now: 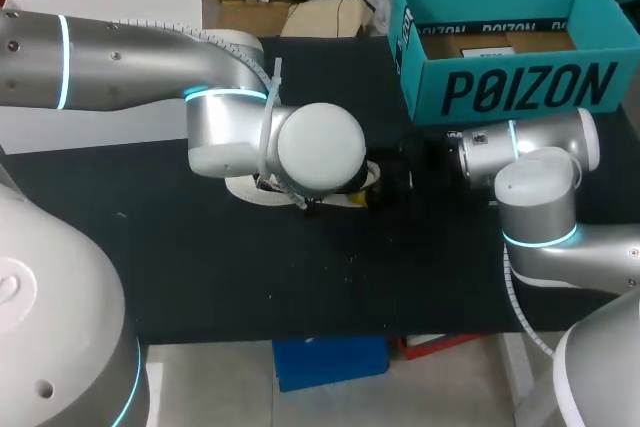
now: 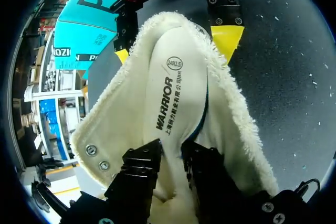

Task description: Take the shoe out of the shoebox, open the shoe tongue, remove and reinsert the insole, then place the shoe into the shoebox

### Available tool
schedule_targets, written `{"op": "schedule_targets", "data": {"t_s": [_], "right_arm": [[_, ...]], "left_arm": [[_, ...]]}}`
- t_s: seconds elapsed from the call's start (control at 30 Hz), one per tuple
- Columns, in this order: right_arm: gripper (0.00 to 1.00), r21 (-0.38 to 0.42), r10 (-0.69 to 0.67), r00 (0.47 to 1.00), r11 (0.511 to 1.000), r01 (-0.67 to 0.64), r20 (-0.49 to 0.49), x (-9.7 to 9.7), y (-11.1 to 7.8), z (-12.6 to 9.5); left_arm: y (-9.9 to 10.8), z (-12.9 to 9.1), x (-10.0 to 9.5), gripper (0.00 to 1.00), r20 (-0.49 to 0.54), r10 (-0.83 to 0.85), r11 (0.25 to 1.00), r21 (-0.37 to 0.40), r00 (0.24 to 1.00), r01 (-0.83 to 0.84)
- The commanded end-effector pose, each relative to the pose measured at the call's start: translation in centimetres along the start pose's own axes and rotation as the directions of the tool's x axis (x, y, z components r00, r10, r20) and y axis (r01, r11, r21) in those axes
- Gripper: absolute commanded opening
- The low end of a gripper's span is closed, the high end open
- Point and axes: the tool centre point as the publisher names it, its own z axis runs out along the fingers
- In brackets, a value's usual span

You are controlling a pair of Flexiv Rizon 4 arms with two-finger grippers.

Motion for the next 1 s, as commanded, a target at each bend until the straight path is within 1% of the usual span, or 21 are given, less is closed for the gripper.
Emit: {"op": "schedule_targets", "data": {"t_s": [0.03,0.2,0.27,0.47,0.5,0.63,0.77,1.0], "right_arm": [[0.00,0.001,0.001,1.000,1.000,-0.001,0.000,0.1,-0.4,-0.4],[0.00,0.001,0.001,1.000,1.000,-0.001,0.000,0.1,-0.4,-0.4],[0.00,0.001,0.001,1.000,1.000,-0.001,0.000,0.1,-0.4,-0.4],[0.00,0.001,0.001,1.000,1.000,-0.001,0.000,0.1,-0.4,-0.4],[0.00,0.001,0.001,1.000,1.000,-0.001,0.000,0.1,-0.4,-0.4],[0.00,0.001,0.001,1.000,1.000,-0.001,0.000,0.1,-0.4,-0.4],[0.00,0.001,0.001,1.000,1.000,-0.001,0.000,0.1,-0.4,-0.4],[0.00,0.001,0.001,1.000,1.000,-0.001,0.000,0.1,-0.4,-0.4]], "left_arm": [[0.8,5.5,-0.2,0.00,-0.058,0.035,0.999,0.027,0.998,-0.033],[0.7,4.1,-0.4,0.00,-0.142,0.055,0.995,0.086,0.988,-0.043],[0.8,3.3,-0.5,0.00,-0.180,0.063,0.992,0.123,0.982,-0.041],[1.0,1.5,-0.8,0.00,-0.251,0.076,0.980,0.195,0.965,-0.026],[1.0,1.2,-0.9,0.00,-0.248,0.068,0.980,0.197,0.966,-0.018],[0.9,0.1,-1.4,0.00,-0.273,0.058,0.966,0.259,0.960,0.015],[0.7,-1.1,-1.9,0.00,-0.282,0.056,0.954,0.299,0.958,0.032],[0.9,-2.8,-2.5,0.00,-0.273,0.044,0.943,0.329,0.961,0.050]]}}
